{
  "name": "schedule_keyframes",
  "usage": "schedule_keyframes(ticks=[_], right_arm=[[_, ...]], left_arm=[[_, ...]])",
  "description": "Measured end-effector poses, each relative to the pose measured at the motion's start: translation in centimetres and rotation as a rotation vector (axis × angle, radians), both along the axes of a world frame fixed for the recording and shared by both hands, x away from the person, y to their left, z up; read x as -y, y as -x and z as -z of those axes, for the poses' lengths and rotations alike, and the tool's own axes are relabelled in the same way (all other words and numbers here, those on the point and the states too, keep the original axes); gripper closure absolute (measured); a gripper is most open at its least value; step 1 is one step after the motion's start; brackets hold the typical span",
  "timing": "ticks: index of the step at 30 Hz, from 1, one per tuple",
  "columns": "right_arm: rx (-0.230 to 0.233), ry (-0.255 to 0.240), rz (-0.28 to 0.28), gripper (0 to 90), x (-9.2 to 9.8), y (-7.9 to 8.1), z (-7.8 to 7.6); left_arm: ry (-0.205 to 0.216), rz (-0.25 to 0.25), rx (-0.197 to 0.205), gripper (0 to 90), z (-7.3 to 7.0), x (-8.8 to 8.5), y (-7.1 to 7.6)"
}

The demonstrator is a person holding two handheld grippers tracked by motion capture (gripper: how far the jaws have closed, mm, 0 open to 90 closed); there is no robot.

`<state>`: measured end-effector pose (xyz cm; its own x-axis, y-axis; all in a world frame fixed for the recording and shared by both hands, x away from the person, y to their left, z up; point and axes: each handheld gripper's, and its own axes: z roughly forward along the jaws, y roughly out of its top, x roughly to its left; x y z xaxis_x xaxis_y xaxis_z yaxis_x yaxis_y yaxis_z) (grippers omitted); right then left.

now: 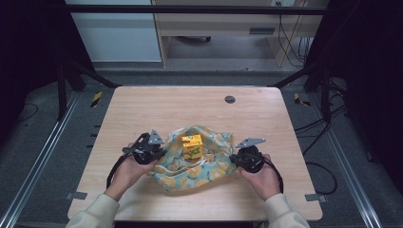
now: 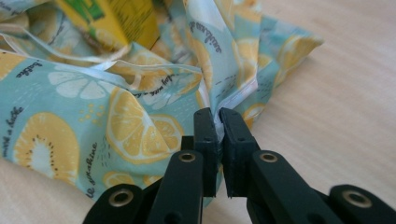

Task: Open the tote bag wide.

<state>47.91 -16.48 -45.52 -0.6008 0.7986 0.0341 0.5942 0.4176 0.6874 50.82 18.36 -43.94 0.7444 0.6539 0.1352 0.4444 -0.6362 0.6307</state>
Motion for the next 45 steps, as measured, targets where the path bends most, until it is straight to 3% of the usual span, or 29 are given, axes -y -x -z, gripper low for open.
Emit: schedule_keyframes(ticks=[3,12,17,23,33,45], right_arm=[[0.030,-0.005,0.018,87.1,0.5,-0.6,-0.7],[0.000,0.015,0.043,87.5,1.3,-1.4,0.6],[-0.011,0.010,0.046,87.5,1.6,-1.6,1.1],[-0.005,0.014,0.039,87.7,1.7,-1.6,1.5],[-0.002,0.030,0.040,88.1,1.8,-1.3,2.0],[-0.016,0.040,0.038,88.5,2.2,-1.1,2.3]], left_arm=[[0.026,-0.026,0.023,86.1,-0.5,0.1,-0.5],[0.002,-0.046,-0.034,86.6,1.4,0.3,-1.8],[0.005,-0.043,-0.043,86.8,2.2,0.1,-1.8],[0.016,-0.046,-0.031,86.9,2.7,-0.3,-1.7],[-0.005,-0.075,0.023,86.4,3.5,-0.4,-1.5],[-0.042,-0.081,0.043,86.3,3.8,-0.5,-1.3]])
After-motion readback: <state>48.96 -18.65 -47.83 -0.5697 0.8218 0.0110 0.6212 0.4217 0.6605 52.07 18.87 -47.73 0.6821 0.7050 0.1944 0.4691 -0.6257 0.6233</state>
